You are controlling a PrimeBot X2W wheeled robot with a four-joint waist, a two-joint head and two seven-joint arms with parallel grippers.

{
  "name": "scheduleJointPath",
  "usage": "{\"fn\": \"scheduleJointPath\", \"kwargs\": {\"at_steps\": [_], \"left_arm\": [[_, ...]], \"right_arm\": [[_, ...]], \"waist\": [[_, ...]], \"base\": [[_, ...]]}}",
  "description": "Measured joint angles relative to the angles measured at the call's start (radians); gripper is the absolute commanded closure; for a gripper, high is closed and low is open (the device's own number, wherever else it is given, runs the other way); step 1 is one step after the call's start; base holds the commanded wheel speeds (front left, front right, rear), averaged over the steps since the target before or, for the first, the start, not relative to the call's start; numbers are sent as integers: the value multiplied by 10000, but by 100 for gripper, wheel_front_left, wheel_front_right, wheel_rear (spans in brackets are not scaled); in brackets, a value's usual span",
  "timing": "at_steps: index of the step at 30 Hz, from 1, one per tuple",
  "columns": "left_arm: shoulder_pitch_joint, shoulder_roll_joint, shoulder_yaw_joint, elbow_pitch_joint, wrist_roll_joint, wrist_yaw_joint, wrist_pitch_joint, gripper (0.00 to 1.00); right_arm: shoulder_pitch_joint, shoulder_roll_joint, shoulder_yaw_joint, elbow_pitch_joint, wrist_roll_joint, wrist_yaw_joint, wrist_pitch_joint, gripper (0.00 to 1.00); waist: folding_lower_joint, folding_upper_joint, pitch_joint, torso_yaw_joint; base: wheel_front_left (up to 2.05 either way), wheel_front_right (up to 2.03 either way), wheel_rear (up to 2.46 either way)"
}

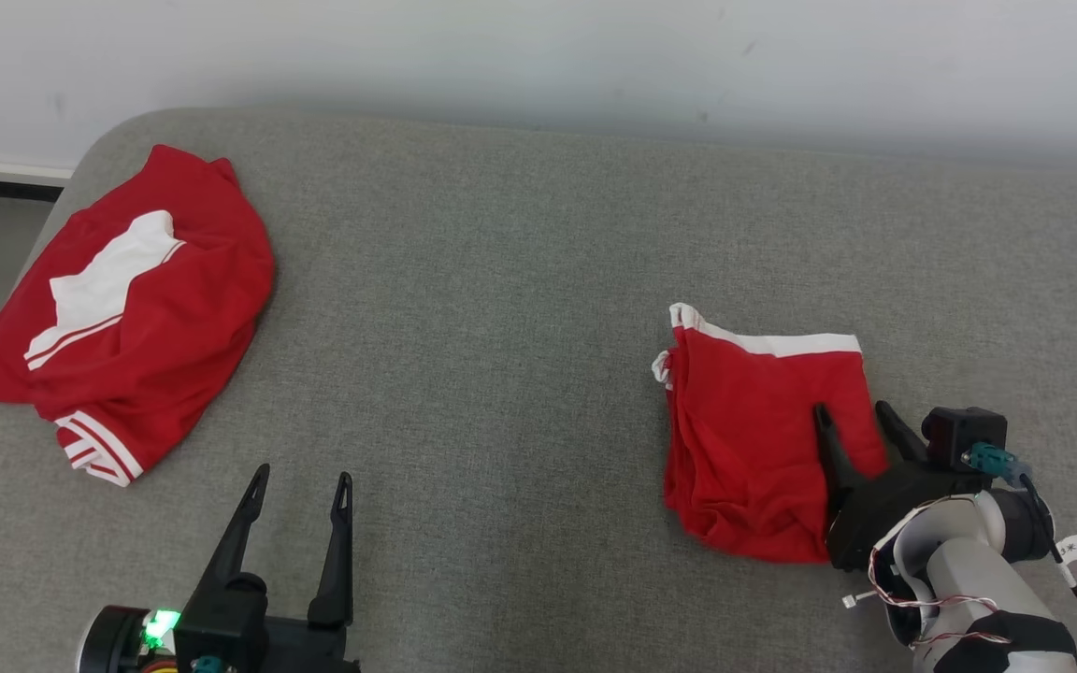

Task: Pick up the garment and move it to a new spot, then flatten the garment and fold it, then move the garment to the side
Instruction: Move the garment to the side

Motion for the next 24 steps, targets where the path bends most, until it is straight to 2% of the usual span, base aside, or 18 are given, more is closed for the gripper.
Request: {"fn": "scheduleJointPath", "kwargs": {"at_steps": [6, 7, 8, 9, 13, 17, 24], "left_arm": [[-32, -25, 69, -15, -29, 67, 0, 0], [-32, -29, 79, -25, -67, 75, 0, 0], [-32, -38, 81, -27, -77, 75, 0, 0], [-32, -50, 75, -29, -77, 73, 0, 0], [-62, -65, 73, -56, -86, 73, 0, 0], [-216, -92, 88, -174, -113, 46, 0, 0], [-752, -102, 31, -431, -113, -79, 0, 0]], "right_arm": [[37, 238, 297, 479, 213, 0, -98, 0], [63, 299, 420, 491, 247, 0, -104, 23], [74, 343, 516, 485, 336, 0, -138, 78], [76, 362, 608, 481, 408, 0, -176, 100], [-18, 276, 928, 458, 604, 2, -173, 100], [-501, -167, 1350, 330, 652, 12, -58, 100], [-1914, -1776, 2234, -349, 719, 2, 458, 100]], "waist": [[-1, -1, 108, 7], [-1, -1, 113, -26], [-1, -1, 119, -57], [-1, -1, 127, -88], [-2, -1, 214, -179], [-1, -1, 438, -271], [0, 0, 1201, -539]], "base": [[0, 0, 0], [0, 0, 0], [0, 0, 0], [0, 0, 0], [0, 0, 0], [0, 0, 0], [0, 0, 0]]}}
